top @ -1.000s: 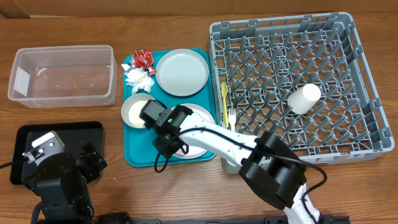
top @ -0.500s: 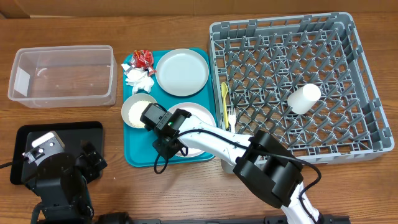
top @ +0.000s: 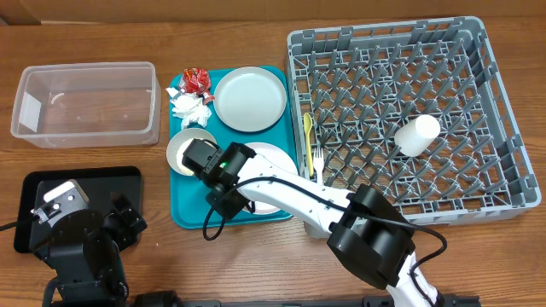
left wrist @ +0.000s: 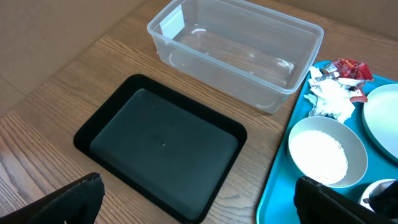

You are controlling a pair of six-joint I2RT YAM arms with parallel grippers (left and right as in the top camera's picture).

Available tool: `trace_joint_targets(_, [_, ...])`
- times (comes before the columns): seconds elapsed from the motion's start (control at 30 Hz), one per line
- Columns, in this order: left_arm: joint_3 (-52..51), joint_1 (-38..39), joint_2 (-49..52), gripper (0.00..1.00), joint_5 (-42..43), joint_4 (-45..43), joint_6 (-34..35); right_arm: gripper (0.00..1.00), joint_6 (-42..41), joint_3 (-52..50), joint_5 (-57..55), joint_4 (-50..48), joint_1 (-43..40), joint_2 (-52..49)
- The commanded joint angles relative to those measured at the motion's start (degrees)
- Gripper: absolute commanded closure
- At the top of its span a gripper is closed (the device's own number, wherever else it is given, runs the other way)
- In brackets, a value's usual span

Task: Sort waste into correct bins and load items into the dishwasher rack
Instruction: 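Lift the white plate and stand it upright in the rack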

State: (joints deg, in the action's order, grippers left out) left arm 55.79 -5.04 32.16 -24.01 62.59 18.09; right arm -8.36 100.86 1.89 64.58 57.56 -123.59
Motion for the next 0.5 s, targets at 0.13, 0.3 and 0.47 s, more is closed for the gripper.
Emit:
trace_joint_targets(0.13, [1.05,-0.63,0.2,0.0,0.07,-0.15,0.79,0.96,-0.35,5.11,-1.73,2.05,0.61,7.67])
trace_joint_targets(0.3, [1.05,-0.63,0.2,0.0,0.07,-0.15,0.79,0.96,-0.22,5.42,-1.86,1.11,0.52,13.77])
trace_joint_targets(0.47, [1.05,-0.63,0.2,0.0,0.07,-0.15,0.79,0.96,0.81,5.42,-1.81,0.79,-1.29,21.42])
